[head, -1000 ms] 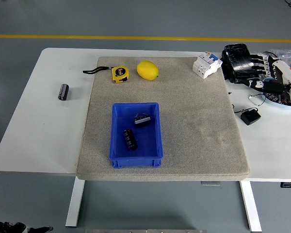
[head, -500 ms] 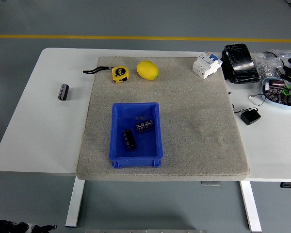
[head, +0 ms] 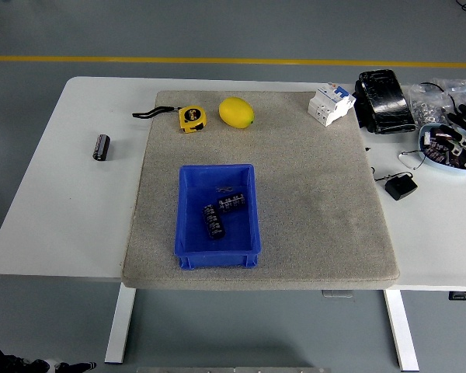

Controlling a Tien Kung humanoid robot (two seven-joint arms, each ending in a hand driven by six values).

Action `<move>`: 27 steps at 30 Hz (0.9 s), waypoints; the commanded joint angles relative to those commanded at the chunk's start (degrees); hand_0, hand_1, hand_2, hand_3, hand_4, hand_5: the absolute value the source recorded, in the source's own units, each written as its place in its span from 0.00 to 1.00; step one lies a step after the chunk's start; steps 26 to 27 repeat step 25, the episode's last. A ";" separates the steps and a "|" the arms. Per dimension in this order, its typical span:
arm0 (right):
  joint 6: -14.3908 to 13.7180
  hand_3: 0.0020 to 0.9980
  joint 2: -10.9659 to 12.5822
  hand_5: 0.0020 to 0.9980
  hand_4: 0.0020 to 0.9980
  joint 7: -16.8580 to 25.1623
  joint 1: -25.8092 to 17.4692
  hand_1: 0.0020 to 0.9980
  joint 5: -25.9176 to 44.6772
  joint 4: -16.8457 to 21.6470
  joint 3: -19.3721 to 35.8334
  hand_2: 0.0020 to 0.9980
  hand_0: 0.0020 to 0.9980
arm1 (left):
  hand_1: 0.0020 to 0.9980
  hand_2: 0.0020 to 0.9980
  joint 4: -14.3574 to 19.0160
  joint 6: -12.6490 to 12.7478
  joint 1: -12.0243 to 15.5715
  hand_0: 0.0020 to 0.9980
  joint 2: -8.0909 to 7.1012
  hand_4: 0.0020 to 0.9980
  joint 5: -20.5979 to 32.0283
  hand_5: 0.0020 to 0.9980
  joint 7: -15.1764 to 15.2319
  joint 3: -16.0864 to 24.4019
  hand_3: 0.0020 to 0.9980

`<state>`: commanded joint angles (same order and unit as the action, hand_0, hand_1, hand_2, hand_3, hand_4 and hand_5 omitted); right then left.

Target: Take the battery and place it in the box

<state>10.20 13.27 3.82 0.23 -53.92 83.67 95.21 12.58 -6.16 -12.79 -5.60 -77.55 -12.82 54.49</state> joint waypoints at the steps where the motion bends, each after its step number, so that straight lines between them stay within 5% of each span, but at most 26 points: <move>1: 0.00 0.84 -0.16 0.75 1.00 -0.09 -0.18 0.79 -0.30 0.07 0.30 0.83 0.82 | 0.80 0.83 0.01 0.00 0.02 0.78 -0.10 0.74 0.25 0.64 0.13 -0.43 0.67; 10: 0.21 0.84 -2.48 0.75 1.00 -0.98 -2.72 0.79 -3.10 0.49 2.02 0.83 0.81 | 0.80 0.84 -0.33 0.30 2.08 0.79 -0.55 0.74 -0.61 0.64 1.26 -0.82 0.67; 27: 0.52 0.83 -2.14 0.75 1.00 -2.16 -6.36 0.79 -3.57 0.69 4.22 0.83 0.81 | 0.81 0.84 -0.30 1.39 5.97 0.90 0.25 0.74 3.27 0.64 3.14 -7.42 0.68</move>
